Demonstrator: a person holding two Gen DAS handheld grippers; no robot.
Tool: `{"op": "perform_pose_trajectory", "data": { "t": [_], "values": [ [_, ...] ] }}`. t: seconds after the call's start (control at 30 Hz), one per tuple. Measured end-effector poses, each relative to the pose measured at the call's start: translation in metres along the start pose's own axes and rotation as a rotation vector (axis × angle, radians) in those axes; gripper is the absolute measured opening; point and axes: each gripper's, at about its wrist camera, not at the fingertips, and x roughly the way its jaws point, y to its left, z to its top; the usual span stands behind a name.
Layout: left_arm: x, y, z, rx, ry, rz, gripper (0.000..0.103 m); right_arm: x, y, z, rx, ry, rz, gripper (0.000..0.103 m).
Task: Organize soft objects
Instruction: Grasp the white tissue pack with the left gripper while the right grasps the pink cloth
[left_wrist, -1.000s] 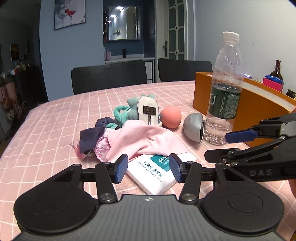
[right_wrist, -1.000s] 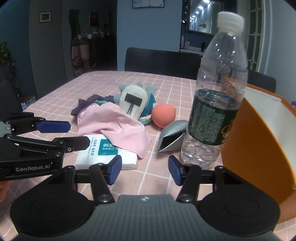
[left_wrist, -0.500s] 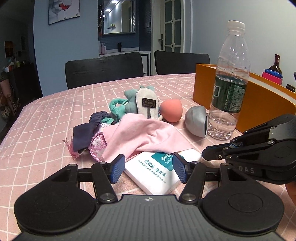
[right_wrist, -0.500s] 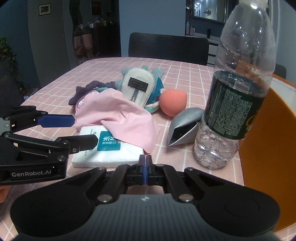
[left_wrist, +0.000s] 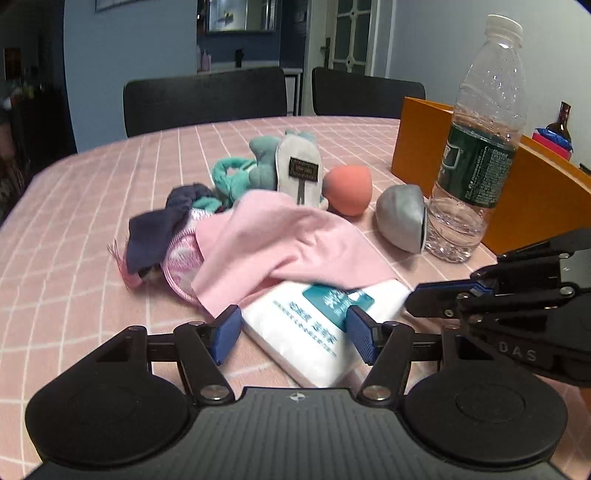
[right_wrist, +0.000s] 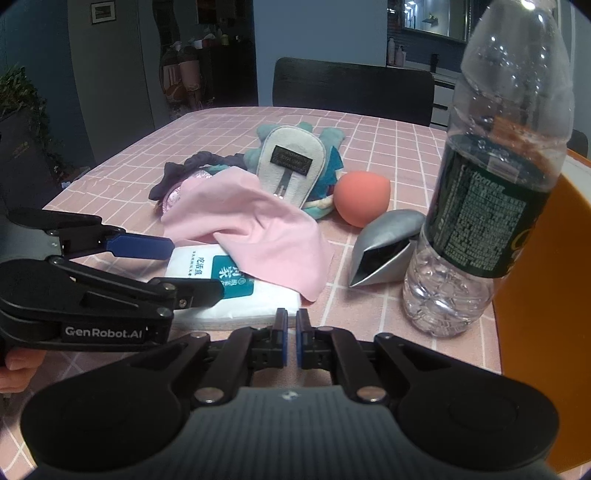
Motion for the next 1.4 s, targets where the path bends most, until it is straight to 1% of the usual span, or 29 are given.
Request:
{"op": "perform_pose_trajectory", "data": {
  "t": [0.1,0.13,0.17,0.2,0.3,0.37,0.4,0.43,0.5,0.53,0.57,0.6,0.63,0.67,0.7,0.73,0.77,0.8,0.83,0.9,1.0,1.07,1.13,1.2,1.27,1.3,1.4],
  "values": [
    [-0.003,0.003,-0.002,-0.039,0.030,-0.029,0.069,-0.001,-0.001,0.000,0.012,0.009,0.035,0.004],
    [-0.005,0.004,-0.003,-0.049,0.038,-0.033,0.067,-0.002,-0.002,-0.001,0.013,0.009,0.043,0.004],
    [-0.008,0.004,-0.004,-0.053,0.047,-0.036,0.062,-0.002,-0.001,-0.001,0.010,0.008,0.041,0.004],
    [-0.011,0.004,-0.006,-0.055,0.056,-0.045,0.060,-0.002,0.000,-0.001,0.007,0.009,0.038,0.004],
    [-0.019,0.005,-0.010,-0.085,0.082,-0.080,0.060,-0.005,0.004,-0.002,-0.014,0.019,0.035,0.005],
    [-0.025,0.001,-0.015,-0.076,0.088,-0.085,0.053,-0.007,0.005,-0.003,-0.021,0.027,0.020,0.005],
    [-0.028,-0.001,-0.017,-0.074,0.090,-0.093,0.046,-0.009,0.005,-0.005,-0.023,0.028,0.017,0.004],
    [-0.031,-0.003,-0.019,-0.075,0.093,-0.108,0.038,-0.011,0.003,-0.007,-0.017,0.036,0.031,0.004],
    [-0.035,-0.009,-0.022,-0.086,0.112,-0.185,0.038,-0.014,0.002,-0.011,-0.011,0.050,0.035,0.004],
    [-0.038,-0.013,-0.023,-0.092,0.119,-0.226,0.038,-0.016,0.002,-0.013,-0.018,0.048,0.014,0.004],
    [-0.040,-0.019,-0.026,-0.085,0.117,-0.244,0.039,-0.018,0.002,-0.015,-0.028,0.042,-0.012,0.005],
    [-0.042,-0.025,-0.027,-0.065,0.111,-0.233,0.041,-0.020,0.001,-0.017,-0.034,0.034,-0.032,0.005],
    [-0.045,-0.029,-0.029,-0.038,0.102,-0.205,0.049,-0.023,-0.002,-0.018,-0.028,0.029,-0.040,0.005],
    [-0.047,-0.033,-0.029,-0.010,0.089,-0.172,0.063,-0.025,-0.005,-0.019,-0.013,0.027,-0.040,0.005],
    [-0.050,-0.034,-0.029,0.017,0.071,-0.138,0.070,-0.027,-0.009,-0.019,0.004,0.025,-0.038,0.005],
    [-0.052,-0.036,-0.029,0.044,0.048,-0.104,0.080,-0.028,-0.012,-0.019,0.021,0.022,-0.040,0.005],
    [-0.055,-0.036,-0.028,0.068,0.019,-0.073,0.087,-0.029,-0.015,-0.019,0.034,0.021,-0.043,0.006],
    [-0.057,-0.036,-0.027,0.091,-0.012,-0.047,0.090,-0.029,-0.017,-0.019,0.046,0.019,-0.043,0.010],
    [-0.058,-0.037,-0.025,0.115,-0.037,-0.025,0.092,-0.028,-0.020,-0.019,0.059,0.019,-0.039,0.021],
    [-0.056,-0.037,-0.019,0.147,-0.056,-0.010,0.093,-0.026,-0.022,-0.017,0.088,0.017,-0.029,0.037],
    [-0.043,-0.036,-0.013,0.168,-0.033,-0.032,0.093,-0.023,-0.022,-0.014,0.107,0.015,-0.018,0.037],
    [-0.034,-0.034,-0.012,0.186,-0.030,-0.017,0.093,-0.021,-0.023,-0.013,0.119,0.016,-0.017,0.037],
    [-0.026,-0.031,-0.010,0.192,-0.020,-0.023,0.093,-0.019,-0.025,-0.013,0.133,0.019,-0.009,0.037],
    [-0.018,-0.031,-0.008,0.204,-0.012,-0.051,0.093,-0.015,-0.027,-0.012,0.153,0.028,0.002,0.037],
    [-0.010,-0.032,-0.005,0.212,0.016,-0.089,0.093,-0.012,-0.029,-0.012,0.167,0.037,0.010,0.037],
    [-0.005,-0.034,-0.004,0.214,0.031,-0.096,0.093,-0.010,-0.029,-0.012,0.168,0.036,0.010,0.036],
    [0.008,-0.039,-0.002,0.235,0.054,-0.086,0.094,-0.009,-0.028,-0.011,0.161,0.035,0.008,0.036]
  ]
}}
